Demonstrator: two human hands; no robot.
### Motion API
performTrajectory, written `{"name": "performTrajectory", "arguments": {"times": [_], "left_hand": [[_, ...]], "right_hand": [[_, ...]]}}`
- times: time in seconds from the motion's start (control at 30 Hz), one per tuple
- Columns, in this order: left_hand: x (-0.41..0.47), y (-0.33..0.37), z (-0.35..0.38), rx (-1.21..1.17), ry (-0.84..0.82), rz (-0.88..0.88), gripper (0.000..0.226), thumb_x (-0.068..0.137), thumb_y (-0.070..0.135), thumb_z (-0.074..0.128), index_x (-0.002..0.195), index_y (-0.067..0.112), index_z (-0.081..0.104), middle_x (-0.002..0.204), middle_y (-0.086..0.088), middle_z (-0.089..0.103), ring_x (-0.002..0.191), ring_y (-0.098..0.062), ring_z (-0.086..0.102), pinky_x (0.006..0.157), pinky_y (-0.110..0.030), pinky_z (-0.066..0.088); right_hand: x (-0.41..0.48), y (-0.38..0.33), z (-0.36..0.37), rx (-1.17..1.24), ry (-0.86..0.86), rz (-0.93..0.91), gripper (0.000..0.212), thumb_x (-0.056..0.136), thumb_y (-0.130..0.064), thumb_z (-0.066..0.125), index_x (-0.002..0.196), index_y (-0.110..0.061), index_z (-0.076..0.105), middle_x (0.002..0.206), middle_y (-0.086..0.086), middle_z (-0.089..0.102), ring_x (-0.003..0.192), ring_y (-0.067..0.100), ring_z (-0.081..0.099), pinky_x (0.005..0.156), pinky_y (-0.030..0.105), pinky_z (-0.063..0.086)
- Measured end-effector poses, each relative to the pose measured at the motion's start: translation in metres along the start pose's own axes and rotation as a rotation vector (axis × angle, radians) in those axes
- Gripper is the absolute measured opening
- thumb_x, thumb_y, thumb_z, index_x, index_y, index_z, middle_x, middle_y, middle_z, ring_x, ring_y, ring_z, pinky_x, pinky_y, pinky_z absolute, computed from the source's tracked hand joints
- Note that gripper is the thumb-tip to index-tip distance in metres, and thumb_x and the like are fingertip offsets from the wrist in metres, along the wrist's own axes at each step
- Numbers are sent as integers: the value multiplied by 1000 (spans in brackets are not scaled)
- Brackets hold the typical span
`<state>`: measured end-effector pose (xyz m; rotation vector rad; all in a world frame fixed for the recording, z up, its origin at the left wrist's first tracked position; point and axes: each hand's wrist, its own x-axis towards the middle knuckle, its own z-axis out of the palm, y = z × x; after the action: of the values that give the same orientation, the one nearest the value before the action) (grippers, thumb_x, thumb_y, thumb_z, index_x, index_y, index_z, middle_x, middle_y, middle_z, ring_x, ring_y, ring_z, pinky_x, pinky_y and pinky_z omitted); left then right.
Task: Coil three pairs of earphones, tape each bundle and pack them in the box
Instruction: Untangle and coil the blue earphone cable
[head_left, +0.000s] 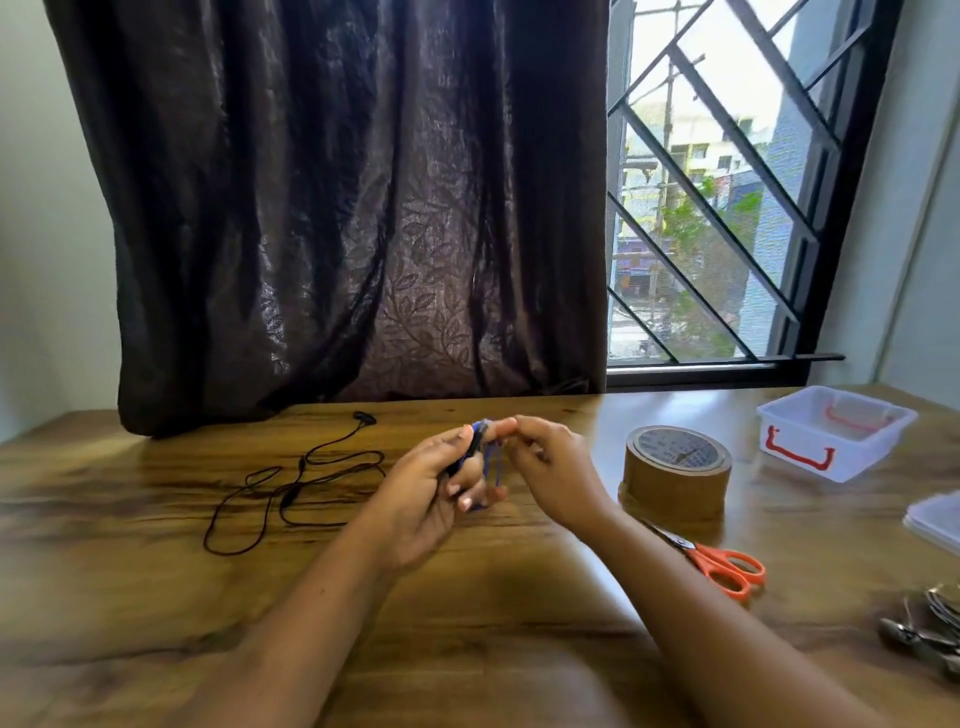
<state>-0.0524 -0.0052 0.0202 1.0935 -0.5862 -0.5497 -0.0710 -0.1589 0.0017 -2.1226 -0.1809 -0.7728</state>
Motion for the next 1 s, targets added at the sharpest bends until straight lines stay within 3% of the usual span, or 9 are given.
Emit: {"name": "performTrajectory", "arguments": {"times": [0.1, 0.23, 0.33, 0.43, 0.6, 0.77, 0.9, 1.0], "left_hand": [[1, 1, 0, -70, 73, 73, 38, 100, 19, 31, 127, 9, 56, 54, -1, 39, 47, -10, 44, 79, -33, 43], [-2, 7, -1, -100, 115, 152, 36, 102, 19, 29, 131, 16, 50, 59, -4, 46, 53, -12, 49, 62, -21, 51], [-3, 9, -2, -122, 135, 167, 36, 102, 18, 29, 132, 19, 50, 64, -5, 54, 56, -11, 53, 57, -20, 52], [-6, 9, -2, -103, 133, 161, 36, 102, 18, 29, 132, 21, 50, 68, -6, 60, 60, -10, 55, 57, -19, 51], [-7, 11, -2, -115, 36, 99, 40, 100, 24, 28, 127, 19, 57, 73, -7, 61, 64, -13, 57, 66, -26, 54], [-5, 10, -3, -149, 65, 82, 47, 98, 36, 33, 114, 8, 67, 78, -8, 65, 65, -15, 61, 65, -27, 57], [3, 8, -4, -156, 180, 62, 44, 88, 37, 48, 84, 1, 74, 86, -17, 64, 73, -20, 63, 71, -29, 58], [3, 8, -4, -75, 175, 31, 43, 85, 39, 51, 81, 1, 68, 76, -13, 66, 68, -19, 66, 67, -29, 58]], "right_hand": [[-8, -17, 16, 276, -108, 210, 31, 89, 2, 48, 85, -20, 69, 63, -16, 63, 56, -3, 55, 52, 9, 38], [-13, -28, 28, 768, -192, 416, 32, 97, -5, 36, 87, -13, 65, 57, -7, 52, 46, 4, 38, 43, 16, 31], [-13, -33, 25, 928, -221, 463, 35, 102, -23, 37, 78, -13, 61, 61, -4, 52, 49, 6, 39, 47, 18, 30], [-10, -33, 22, 962, -266, 492, 39, 101, -32, 43, 72, -19, 66, 67, -3, 56, 50, 5, 40, 44, 16, 34], [-4, -28, 10, 937, -292, 482, 34, 99, -24, 48, 72, -15, 66, 67, 3, 55, 44, 3, 46, 40, 14, 40], [-2, -24, 6, 870, -308, 413, 24, 101, -19, 45, 89, -9, 63, 67, 0, 58, 49, 3, 51, 47, 14, 47], [0, -22, 14, 693, -199, 376, 30, 104, -24, 35, 84, -18, 56, 65, -4, 49, 51, 2, 40, 46, 18, 36], [-2, -19, 19, 543, -148, 352, 34, 104, -26, 33, 76, -24, 52, 63, -8, 47, 49, 1, 38, 46, 20, 33]]}}
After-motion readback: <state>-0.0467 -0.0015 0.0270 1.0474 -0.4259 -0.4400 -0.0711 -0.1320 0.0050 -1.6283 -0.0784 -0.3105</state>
